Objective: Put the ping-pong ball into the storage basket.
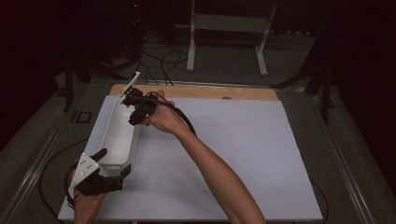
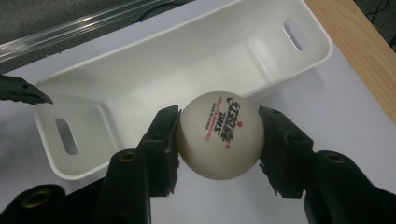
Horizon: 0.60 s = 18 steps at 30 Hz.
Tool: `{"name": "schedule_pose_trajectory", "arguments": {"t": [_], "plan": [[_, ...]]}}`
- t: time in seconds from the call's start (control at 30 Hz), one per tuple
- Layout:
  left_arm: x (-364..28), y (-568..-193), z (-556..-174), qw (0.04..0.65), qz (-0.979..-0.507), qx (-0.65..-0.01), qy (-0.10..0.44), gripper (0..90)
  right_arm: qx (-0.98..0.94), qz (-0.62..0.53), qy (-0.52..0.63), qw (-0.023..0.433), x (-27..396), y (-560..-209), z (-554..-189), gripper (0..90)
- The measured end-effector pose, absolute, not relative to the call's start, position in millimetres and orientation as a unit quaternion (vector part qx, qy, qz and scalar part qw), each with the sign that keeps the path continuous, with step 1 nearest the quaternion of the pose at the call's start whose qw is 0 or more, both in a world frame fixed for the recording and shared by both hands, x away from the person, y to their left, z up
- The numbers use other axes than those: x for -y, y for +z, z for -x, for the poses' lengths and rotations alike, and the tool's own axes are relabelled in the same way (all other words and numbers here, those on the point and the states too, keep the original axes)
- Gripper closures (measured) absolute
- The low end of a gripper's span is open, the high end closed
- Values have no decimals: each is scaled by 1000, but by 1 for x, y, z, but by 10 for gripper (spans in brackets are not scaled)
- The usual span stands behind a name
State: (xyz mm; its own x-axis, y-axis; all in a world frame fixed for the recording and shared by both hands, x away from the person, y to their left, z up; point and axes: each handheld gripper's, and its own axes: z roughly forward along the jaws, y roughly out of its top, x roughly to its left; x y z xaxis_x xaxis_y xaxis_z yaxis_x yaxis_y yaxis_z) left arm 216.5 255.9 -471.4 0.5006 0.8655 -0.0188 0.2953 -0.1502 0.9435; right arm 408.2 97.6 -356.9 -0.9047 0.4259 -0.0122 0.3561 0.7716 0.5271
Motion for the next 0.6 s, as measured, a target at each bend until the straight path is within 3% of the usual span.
{"name": "schedule_pose_trajectory", "arguments": {"t": [0.6], "plan": [[-256, -471, -216, 505, -704, -412, 282, 0, -940, -201, 269, 60, -112, -358, -404, 505]]}}
